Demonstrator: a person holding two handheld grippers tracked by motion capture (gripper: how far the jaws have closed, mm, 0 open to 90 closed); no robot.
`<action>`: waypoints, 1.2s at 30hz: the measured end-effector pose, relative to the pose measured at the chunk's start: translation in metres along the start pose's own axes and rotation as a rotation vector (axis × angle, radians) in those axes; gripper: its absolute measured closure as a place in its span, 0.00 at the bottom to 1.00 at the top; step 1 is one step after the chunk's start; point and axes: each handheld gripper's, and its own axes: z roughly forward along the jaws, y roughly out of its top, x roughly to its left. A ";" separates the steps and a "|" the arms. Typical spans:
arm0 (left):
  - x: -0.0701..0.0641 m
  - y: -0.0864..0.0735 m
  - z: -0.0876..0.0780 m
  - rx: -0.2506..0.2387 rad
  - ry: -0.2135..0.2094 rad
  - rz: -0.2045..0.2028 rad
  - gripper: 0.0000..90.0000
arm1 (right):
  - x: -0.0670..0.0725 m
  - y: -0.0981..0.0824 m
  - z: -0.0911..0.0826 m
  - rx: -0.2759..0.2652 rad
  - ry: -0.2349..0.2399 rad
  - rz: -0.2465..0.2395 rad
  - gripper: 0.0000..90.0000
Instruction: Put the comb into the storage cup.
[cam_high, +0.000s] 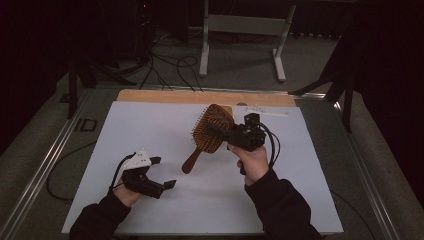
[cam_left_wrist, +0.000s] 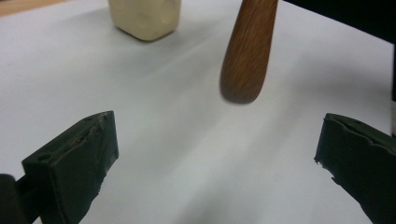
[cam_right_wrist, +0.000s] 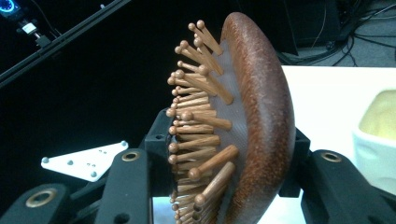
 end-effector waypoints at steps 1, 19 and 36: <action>0.001 -0.001 -0.001 -0.001 -0.002 0.000 0.00 | 0.000 0.001 -0.001 -0.002 -0.003 -0.006 0.58; 0.008 -0.025 -0.026 -0.038 0.039 0.018 0.00 | -0.005 0.024 -0.018 -0.026 -0.028 -0.034 0.58; 0.010 -0.044 -0.040 -0.064 0.057 0.025 0.00 | -0.005 0.061 -0.041 -0.087 -0.079 -0.076 0.58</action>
